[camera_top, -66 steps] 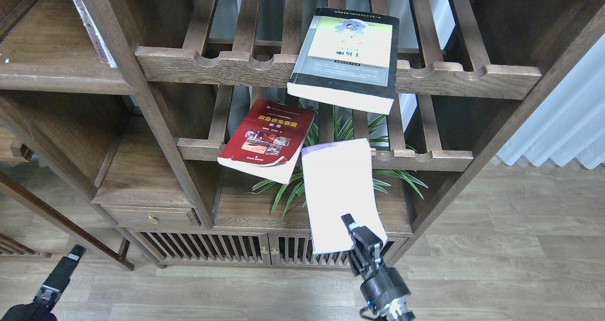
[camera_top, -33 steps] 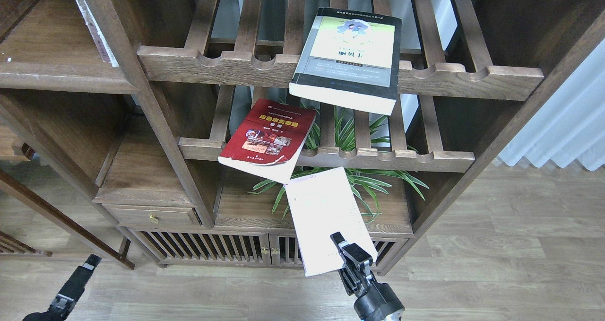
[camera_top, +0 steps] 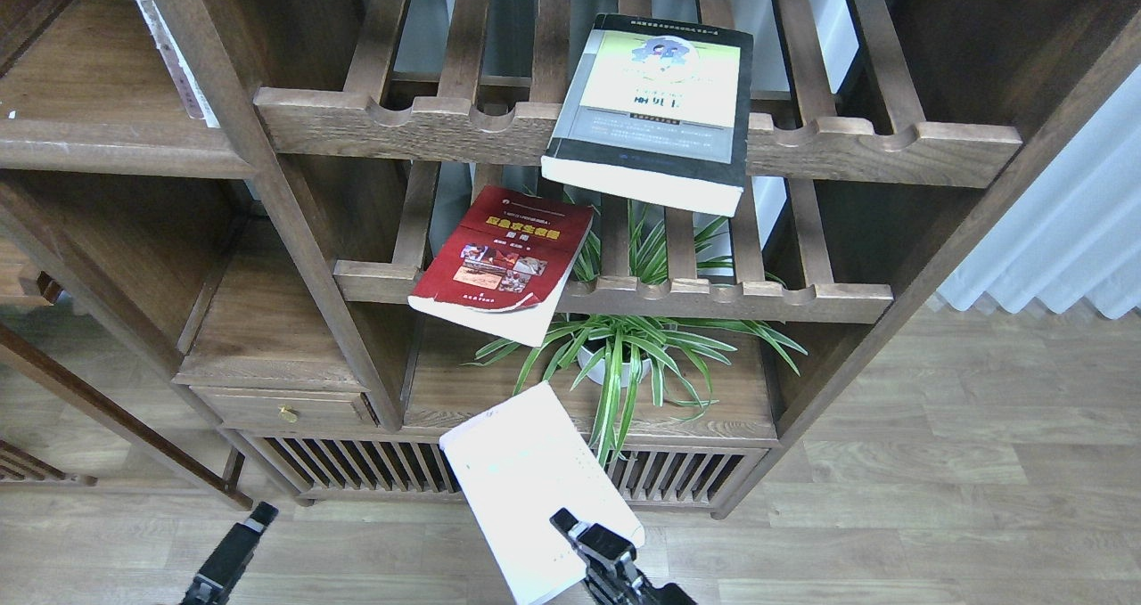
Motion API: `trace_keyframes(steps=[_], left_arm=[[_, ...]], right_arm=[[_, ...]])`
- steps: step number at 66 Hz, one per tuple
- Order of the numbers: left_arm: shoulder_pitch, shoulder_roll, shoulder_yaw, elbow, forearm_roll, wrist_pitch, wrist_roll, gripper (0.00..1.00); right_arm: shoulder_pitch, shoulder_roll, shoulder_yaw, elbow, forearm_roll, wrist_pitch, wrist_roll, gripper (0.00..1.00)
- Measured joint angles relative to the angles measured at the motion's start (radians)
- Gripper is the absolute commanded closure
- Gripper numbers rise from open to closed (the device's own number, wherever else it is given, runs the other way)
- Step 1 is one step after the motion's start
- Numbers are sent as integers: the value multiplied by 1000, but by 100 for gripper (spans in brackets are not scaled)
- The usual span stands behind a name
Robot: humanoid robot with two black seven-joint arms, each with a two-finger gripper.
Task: Organize books on shelf
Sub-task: 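Pull the white booklet down off the shelf with the right gripper, then bring the left gripper to the white booklet and grasp it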
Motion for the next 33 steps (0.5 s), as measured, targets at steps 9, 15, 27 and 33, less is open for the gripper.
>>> trace_keyframes(steps=[9,15,27,33], left_arm=[[-4,-42,27,0,0,0,1,0],[-7,-61,43,0,0,0,3,0],[-36,-110,93,4,3,0,5,0],[-39,-134,112,11,5,0,6,0]], right_arm=[[19,0,-27,-12,1,0,0,93],[30,0,-47,-15,3,0,0,93],[38,0,-90,-16,4,0,2,93],[37,0,-102,-16,2,0,1,93]])
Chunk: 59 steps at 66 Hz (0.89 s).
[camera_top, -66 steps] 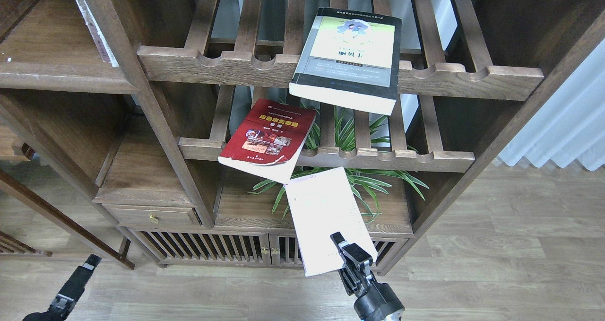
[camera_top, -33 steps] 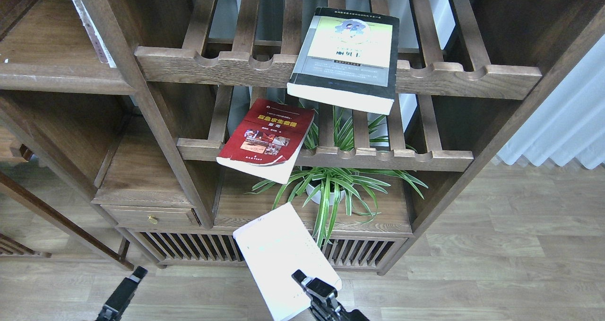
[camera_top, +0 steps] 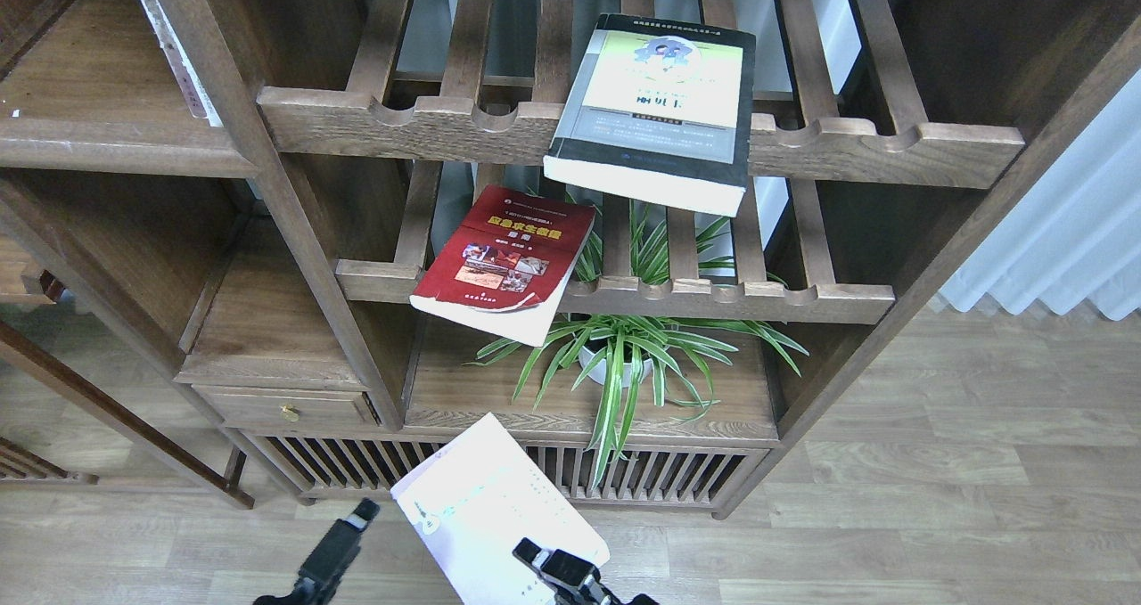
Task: Organize books on shelf
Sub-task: 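Bring the left gripper to the white booklet and grasp it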
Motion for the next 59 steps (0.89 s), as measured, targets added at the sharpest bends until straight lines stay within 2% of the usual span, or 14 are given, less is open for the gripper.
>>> trace_keyframes(steps=[17,25,34,42,43,45,46,49,55,59], left_arm=[[-2,-26,33,11,1,0,-3,1],[-3,-58,35,15,0,0,-4,8],[-3,-76,47,18,-1,0,-5,12],[-2,-78,61,19,-3,0,-8,38],[-1,-78,62,19,-3,0,-8,46],[-1,-78,65,19,-3,0,-8,52],[0,-77,66,19,-3,0,-8,61],[0,-74,69,19,-3,0,-7,71],[1,-70,72,19,-3,0,-6,74],[-1,-67,73,19,-2,0,-4,81]], right_arm=[[1,0,1,3,0,0,-5,92],[0,0,1,3,-1,0,-9,92],[-4,0,1,3,-3,0,-10,92],[-10,0,0,3,-3,0,-11,92],[-11,0,0,3,-3,0,-11,92],[-13,0,0,3,-3,0,-11,92],[-14,0,0,3,-3,0,-11,92],[-16,0,0,3,-3,0,-11,91],[-18,0,0,3,-3,0,-11,91],[-18,0,0,3,-3,0,-11,91]])
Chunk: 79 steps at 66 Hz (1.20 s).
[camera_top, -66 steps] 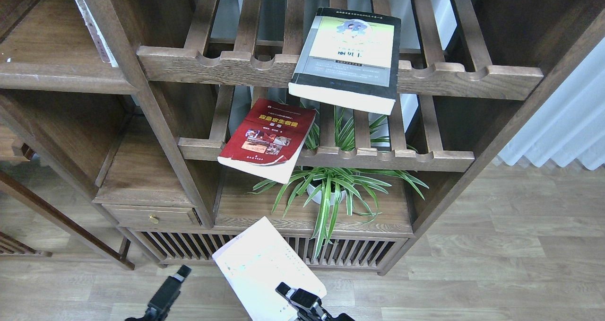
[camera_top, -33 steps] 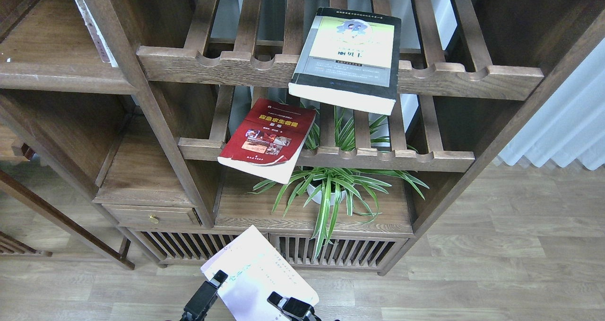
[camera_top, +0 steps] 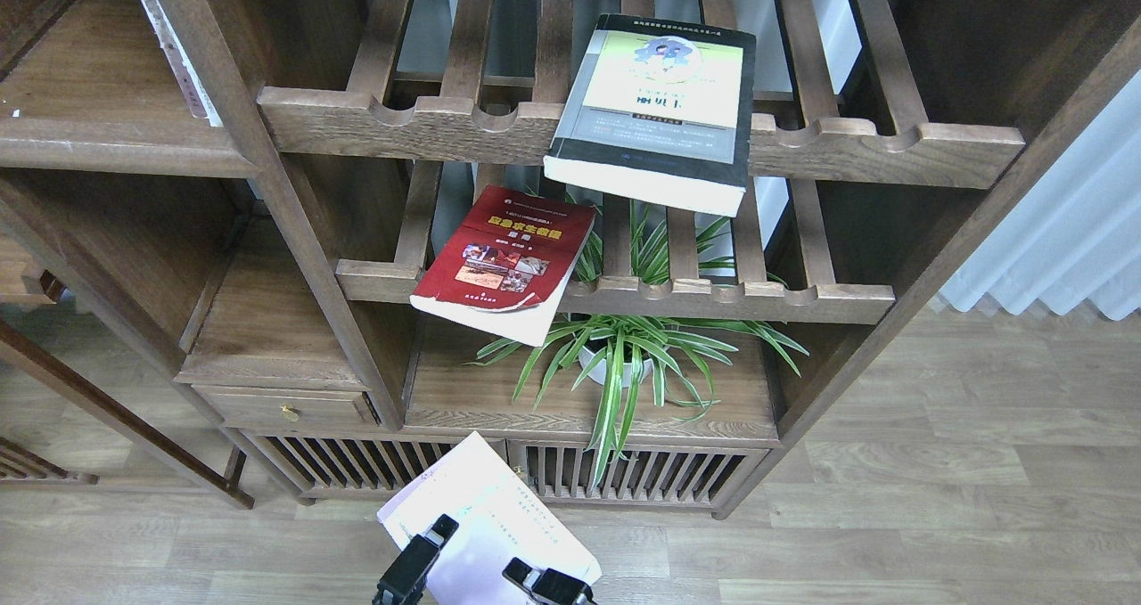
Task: Organize books on shelf
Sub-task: 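Bring the left gripper to the white booklet and grasp it, then carry the white booklet with the left gripper away from the shelf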
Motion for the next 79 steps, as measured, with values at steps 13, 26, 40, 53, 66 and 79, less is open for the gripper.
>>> trace_keyframes(steps=[13,26,40,53,66,79], left_arm=[[-5,1,8,17,5,0,8,93],[-8,2,17,32,6,0,9,95],[-1,39,29,44,5,-1,12,95],[0,99,36,42,4,-1,13,95],[4,118,15,40,-11,4,-1,95],[20,139,-46,-21,-10,0,2,95]], right_arm=[[-3,0,-2,-1,0,0,0,91],[-4,0,-3,-2,0,0,0,90],[-2,2,11,-39,-5,0,-1,89],[5,2,17,-46,-5,0,-1,72],[8,-2,22,-47,-17,0,6,5],[9,0,27,-44,-26,0,5,1]])
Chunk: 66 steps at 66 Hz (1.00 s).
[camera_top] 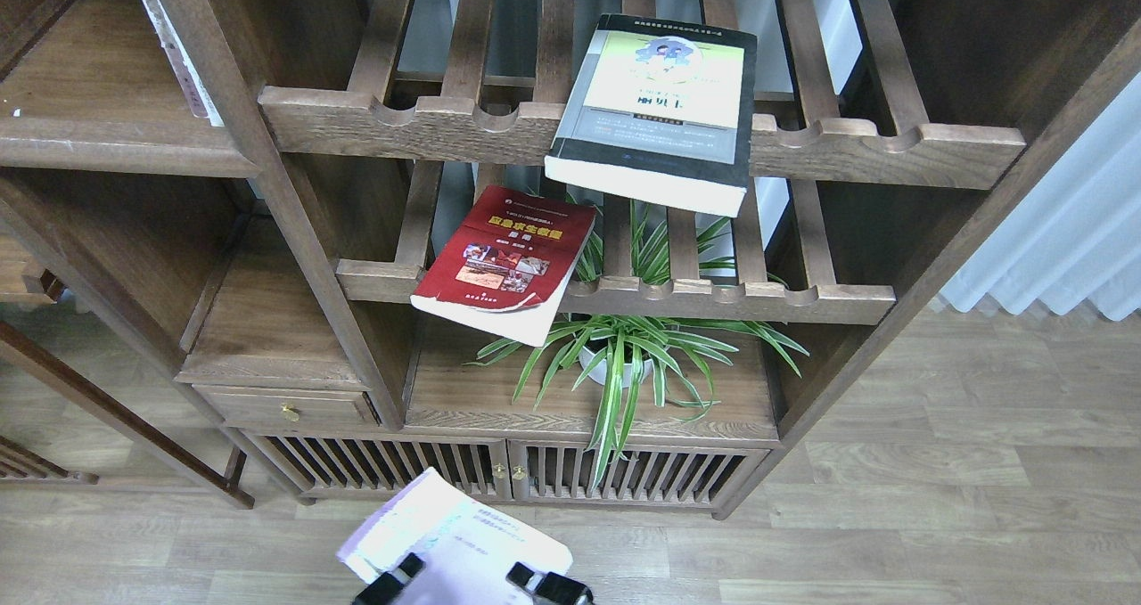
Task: Organize books on shelf
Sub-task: 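Carry the white booklet with the left gripper away from the shelf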
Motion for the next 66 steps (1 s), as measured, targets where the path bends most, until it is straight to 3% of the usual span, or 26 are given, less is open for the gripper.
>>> trace_keyframes(steps=[24,39,46,66], left_arm=[[232,267,-288,-280,-1,-1,4,95],[316,343,-512,-318,-1,-1,17,95],[323,348,-613,-324,-2,-1,37,95],[348,380,-894,-426,-23,0,177,95]], right_arm=[[-1,0,21,-10,0,0,1,1],[-1,0,20,-25,0,0,-1,1],[-1,0,18,-26,0,0,-2,1],[-1,0,18,-43,0,0,-2,1]])
